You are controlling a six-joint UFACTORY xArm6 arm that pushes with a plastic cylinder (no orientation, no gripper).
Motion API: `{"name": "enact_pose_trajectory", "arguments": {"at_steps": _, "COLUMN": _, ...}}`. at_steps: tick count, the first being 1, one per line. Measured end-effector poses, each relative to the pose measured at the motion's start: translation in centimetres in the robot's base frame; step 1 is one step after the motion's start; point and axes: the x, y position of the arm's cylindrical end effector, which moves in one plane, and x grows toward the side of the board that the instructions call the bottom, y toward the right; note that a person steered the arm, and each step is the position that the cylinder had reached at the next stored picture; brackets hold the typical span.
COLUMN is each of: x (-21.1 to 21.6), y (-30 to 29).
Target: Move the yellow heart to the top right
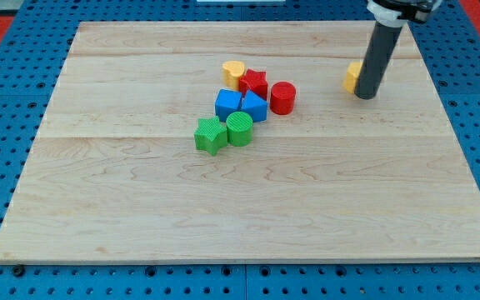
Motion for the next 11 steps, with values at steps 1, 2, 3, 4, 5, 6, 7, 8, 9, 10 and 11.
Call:
{"name": "enact_pose_trajectory", "arguments": {"at_steps": 1, "x": -0.6, "y": -3.7}}
{"name": "enact_pose_trajectory", "arguments": {"at_steps": 2, "x": 1.2, "y": -6.0}}
{"name": "enact_pose_trajectory", "arguments": {"at_steps": 3, "x": 1.4, "y": -14.7}}
{"name": "enact_pose_trajectory", "arguments": {"at_steps": 4, "x": 0.2, "y": -17.2}}
{"name": "enact_pose_trajectory", "arguments": {"at_steps": 5, "x": 3.0, "y": -17.1}}
{"name": "enact_pose_trajectory", "arguments": {"at_steps": 6, "x": 5.1, "y": -17.0}}
{"name": "enact_pose_trajectory", "arguments": {"at_steps": 7, "x": 7.5, "y": -20.4}}
{"name": "enact_pose_trajectory", "arguments": {"at_steps": 8, "x": 8.3, "y": -26.4}}
{"name": "enact_pose_trajectory", "arguments": {"at_steps": 9, "x": 4.0, "y": -25.3}}
{"name": "enact_pose_trajectory", "arguments": {"at_steps": 10, "x": -1.6, "y": -28.7}}
{"name": "enact_pose_trajectory", "arguments": {"at_steps": 11, "x": -4.0, "y": -27.4}}
